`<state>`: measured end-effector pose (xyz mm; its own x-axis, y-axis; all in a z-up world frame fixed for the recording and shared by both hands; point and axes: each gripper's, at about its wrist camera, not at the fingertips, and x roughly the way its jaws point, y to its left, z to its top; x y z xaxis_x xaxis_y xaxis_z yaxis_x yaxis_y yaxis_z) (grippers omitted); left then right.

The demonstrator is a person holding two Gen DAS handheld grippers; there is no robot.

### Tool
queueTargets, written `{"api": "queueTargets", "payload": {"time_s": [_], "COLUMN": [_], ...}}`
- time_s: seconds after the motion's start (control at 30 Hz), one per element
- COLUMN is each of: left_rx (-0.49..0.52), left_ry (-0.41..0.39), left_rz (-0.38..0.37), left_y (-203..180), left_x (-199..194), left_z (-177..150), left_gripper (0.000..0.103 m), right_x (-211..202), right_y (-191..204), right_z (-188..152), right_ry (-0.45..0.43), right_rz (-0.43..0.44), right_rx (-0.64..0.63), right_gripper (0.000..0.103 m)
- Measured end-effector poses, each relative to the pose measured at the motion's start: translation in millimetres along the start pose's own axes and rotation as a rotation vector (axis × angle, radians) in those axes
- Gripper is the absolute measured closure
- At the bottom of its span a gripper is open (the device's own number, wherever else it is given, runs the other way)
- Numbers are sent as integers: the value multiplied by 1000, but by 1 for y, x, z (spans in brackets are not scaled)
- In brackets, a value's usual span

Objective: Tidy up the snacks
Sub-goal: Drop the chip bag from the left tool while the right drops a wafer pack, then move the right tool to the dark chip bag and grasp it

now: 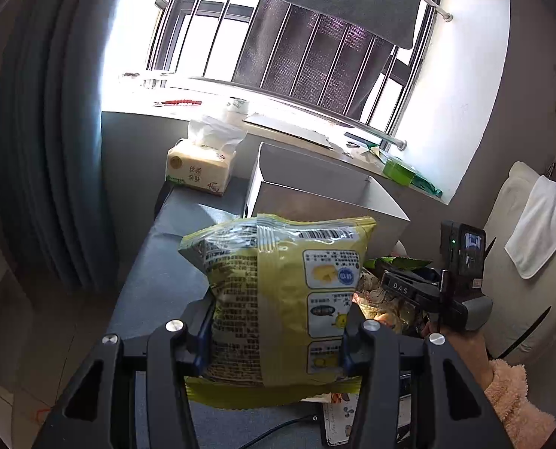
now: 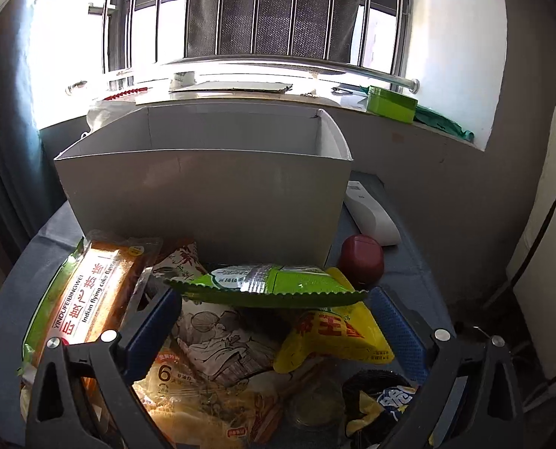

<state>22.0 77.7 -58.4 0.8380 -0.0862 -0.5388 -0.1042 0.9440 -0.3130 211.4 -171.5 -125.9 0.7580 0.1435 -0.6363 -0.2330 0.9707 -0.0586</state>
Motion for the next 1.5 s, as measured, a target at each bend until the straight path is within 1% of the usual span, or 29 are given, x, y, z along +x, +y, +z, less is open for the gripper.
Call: {"api": "queueTargets", "payload": {"time_s": [0.03,0.07,0.13,0.2,0.3,0.37,0.47,0.57,0.6,0.7,0.77,0.83,0.9,0.97,1.03,1.1,1.13,1.17,1.2,1.23,1.27,1.3,1.4,1.5], "left_rx": [-2,-2,-1,8,13,26,55,79,82,127,164,166,171,189,193,182,191,207,213,211,214,216,222,227], "left_ry": [4,3,3,0,-2,-8,-30,-33,-20,26,61,90,121,161,189,200,207,218,226,229,223,219,208,176], "left_rz": [-1,-1,-4,-10,-30,-31,-57,-69,-81,-68,-55,-21,5,35,55,66,82,103,121,139,150,147,127,114], "left_y": [1,1,2,0,-3,-7,-17,-32,-38,-64,-76,-82,-85,-89,-90,-90,-92,-94,-94,-94,-94,-95,-95,-97], "left_x": [0,0,1,2,4,8,15,36,49,96,131,163,190,213,230,241,246,251,254,255,253,251,242,228], "left_z": [-1,-1,-1,-1,3,9,27,57,70,110,134,151,161,167,169,172,173,173,173,172,171,170,171,172], "left_gripper": [49,49,49,49,49,49,49,49,49,49,49,49,49,48,48,48,44,29,17,0,0,0,0,0], "right_x": [3,2,-7,-20,-45,-61,-89,-105,-105,-86,-64,-39,-13,8,24,36,41,46,51,53,53,52,46,38], "right_y": [0,-3,-11,-15,-28,-34,-49,-58,-58,-54,-49,-45,-42,-41,-37,-37,-38,-41,-43,-45,-47,-50,-57,-58], "right_z": [1,2,4,7,13,18,33,53,63,95,116,135,149,155,158,158,158,159,159,159,158,157,155,155], "right_ry": [15,12,-29,-66,-83,-96,-159,-239,-249,-247,-223,-194,-157,-113,-74,-57,-46,-31,-15,-12,-18,-21,-30,-36], "right_rz": [-7,-6,27,48,124,143,215,234,226,224,208,181,180,179,145,156,166,175,192,212,225,219,238,228], "right_rx": [-5,-3,34,31,60,68,104,120,119,125,111,90,61,51,34,28,43,61,81,98,113,131,162,152], "right_gripper": [28,29,30,30,30,30,30,30,30,30,30,29,29,29,29,29,29,27,24,12,3,0,0,0]}}
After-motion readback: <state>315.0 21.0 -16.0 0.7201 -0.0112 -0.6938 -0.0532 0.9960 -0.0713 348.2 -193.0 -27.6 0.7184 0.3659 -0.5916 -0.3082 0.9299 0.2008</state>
